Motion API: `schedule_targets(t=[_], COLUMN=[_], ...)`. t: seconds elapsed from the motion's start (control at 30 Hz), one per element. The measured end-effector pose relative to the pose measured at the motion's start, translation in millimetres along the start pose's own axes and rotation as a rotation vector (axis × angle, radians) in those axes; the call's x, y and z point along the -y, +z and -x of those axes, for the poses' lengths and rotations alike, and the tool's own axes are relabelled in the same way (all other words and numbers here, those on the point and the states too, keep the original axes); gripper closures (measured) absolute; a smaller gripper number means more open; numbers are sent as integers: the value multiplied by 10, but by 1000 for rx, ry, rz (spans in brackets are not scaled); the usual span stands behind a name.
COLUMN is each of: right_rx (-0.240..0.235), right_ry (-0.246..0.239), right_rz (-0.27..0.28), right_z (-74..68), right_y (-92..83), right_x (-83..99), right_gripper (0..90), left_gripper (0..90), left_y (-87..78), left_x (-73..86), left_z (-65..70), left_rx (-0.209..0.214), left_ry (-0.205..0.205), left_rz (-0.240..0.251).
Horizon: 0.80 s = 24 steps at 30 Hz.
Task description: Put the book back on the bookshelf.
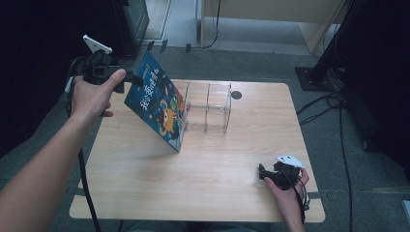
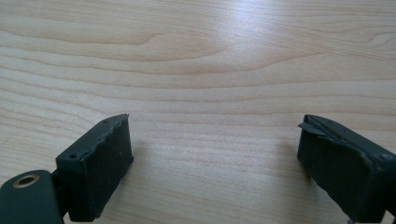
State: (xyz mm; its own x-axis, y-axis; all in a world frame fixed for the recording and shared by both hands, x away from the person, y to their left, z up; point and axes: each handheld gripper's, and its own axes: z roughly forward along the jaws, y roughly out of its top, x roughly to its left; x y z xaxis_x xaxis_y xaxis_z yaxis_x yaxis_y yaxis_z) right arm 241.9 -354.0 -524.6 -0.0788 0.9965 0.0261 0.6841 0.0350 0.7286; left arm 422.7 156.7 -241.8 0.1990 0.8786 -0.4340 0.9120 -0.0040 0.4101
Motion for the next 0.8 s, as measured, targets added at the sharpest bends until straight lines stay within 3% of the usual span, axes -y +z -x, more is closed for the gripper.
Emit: schedule_targets(t=[0.1,0.17,0.43,0.8], right_rx=[0,0,0,0], right_ry=[0,0,0,0], right_rz=[0,0,0,0], right_z=[0,0,0,0], right_y=[0,0,0,0], right_x=[0,0,0,0], right_gripper=[92,92,92,92], left_gripper=[0,0,0,0], left_y=[-44,-83,-218,-261], left_x=[7,12,56,143], left_z=[0,-22,-145,-304], left_rx=[-22,-14,-70,-69], left_ry=[-6,-14,-30,-51], left_rz=[-24,-31,-11,-8])
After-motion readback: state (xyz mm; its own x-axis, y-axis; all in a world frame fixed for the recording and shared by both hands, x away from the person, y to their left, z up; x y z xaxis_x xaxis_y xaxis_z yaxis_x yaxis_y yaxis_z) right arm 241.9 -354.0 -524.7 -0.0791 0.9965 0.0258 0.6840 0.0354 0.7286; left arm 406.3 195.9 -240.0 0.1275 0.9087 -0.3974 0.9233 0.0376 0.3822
